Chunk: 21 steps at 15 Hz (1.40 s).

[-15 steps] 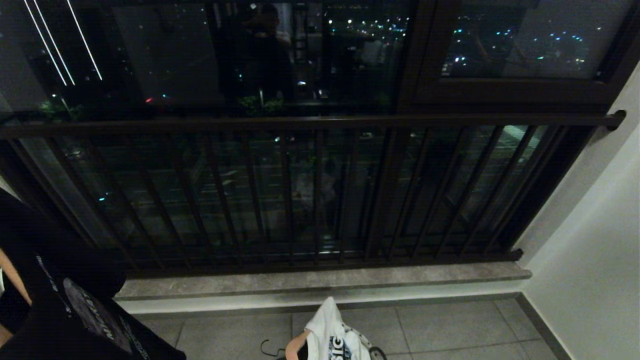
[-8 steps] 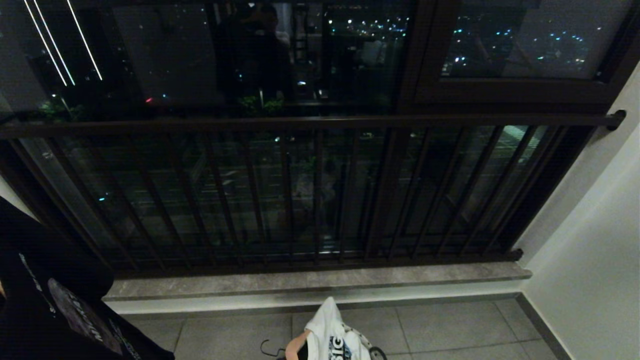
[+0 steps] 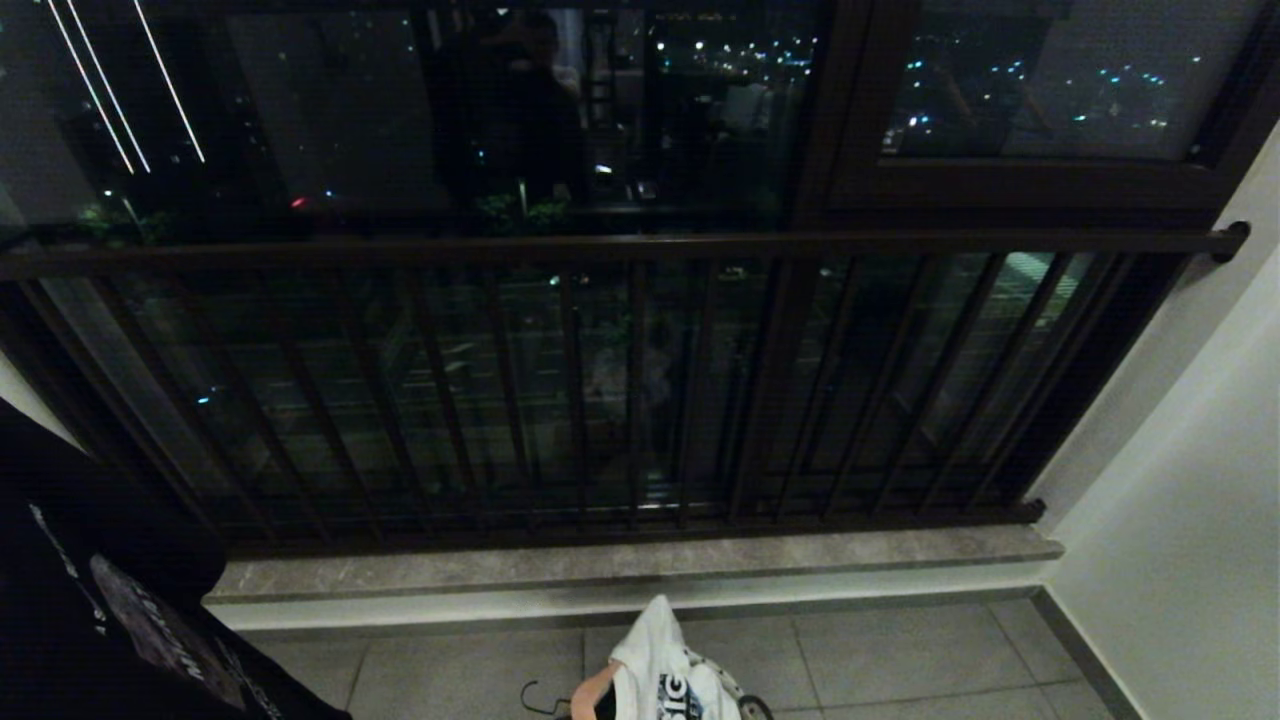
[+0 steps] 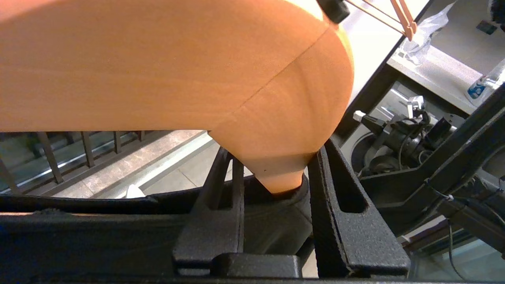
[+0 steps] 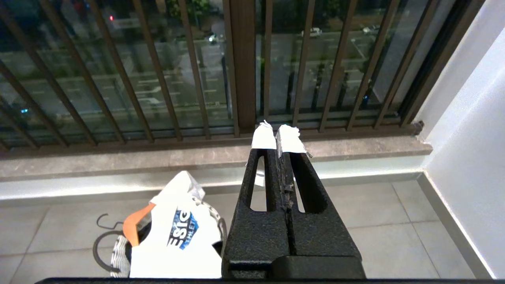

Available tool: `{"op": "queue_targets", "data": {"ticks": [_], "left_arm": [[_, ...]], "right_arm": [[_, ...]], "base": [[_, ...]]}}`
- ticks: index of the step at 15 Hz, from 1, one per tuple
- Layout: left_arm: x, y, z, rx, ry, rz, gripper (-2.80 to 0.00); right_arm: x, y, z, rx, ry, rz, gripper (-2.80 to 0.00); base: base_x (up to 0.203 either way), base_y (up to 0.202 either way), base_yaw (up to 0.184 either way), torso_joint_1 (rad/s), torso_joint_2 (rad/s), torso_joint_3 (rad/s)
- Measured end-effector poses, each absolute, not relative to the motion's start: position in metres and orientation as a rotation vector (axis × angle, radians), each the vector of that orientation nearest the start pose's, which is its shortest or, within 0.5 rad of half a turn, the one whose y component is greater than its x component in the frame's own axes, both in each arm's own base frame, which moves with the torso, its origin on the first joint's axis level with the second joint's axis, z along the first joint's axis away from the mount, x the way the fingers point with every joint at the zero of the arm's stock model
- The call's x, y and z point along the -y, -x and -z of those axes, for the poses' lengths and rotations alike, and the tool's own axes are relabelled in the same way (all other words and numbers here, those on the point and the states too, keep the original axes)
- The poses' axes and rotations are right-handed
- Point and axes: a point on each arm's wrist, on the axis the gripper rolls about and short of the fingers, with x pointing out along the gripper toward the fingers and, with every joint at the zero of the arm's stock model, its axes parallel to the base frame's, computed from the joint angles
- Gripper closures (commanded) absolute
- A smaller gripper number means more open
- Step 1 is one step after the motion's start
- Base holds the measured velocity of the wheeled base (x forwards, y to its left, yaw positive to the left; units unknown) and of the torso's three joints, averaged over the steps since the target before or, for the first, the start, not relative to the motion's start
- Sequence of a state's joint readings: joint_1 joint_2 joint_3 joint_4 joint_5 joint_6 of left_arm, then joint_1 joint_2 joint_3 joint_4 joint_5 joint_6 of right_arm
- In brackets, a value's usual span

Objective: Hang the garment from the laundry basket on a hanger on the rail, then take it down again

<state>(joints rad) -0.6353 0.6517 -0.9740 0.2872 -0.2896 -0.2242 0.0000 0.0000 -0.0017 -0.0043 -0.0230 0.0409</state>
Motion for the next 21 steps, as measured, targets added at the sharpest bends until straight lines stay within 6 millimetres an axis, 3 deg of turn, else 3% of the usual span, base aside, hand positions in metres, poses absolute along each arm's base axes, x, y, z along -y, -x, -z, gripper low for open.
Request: {"op": "queue_targets", "data": {"ticks": [16, 21], "left_arm": [[0.0103, -0.0031, -0.3109, -0.082, 0.213, 0.923, 0.00], [0.0101, -0.0029, -0.3097, -0.084, 0.213, 0.923, 0.00]], "right_arm": [[0.0005, 0.0229, -0.0765, 0.007, -0.041, 0.023, 0.00], [0.0005, 0.0229, -0.0765, 0.007, -0.041, 0.023, 0.00]], "base": [[0.000, 0.000, 0.000, 0.003, 0.00, 0.198], [0.000, 0.000, 0.000, -0.001, 0.00, 0.059]]}}
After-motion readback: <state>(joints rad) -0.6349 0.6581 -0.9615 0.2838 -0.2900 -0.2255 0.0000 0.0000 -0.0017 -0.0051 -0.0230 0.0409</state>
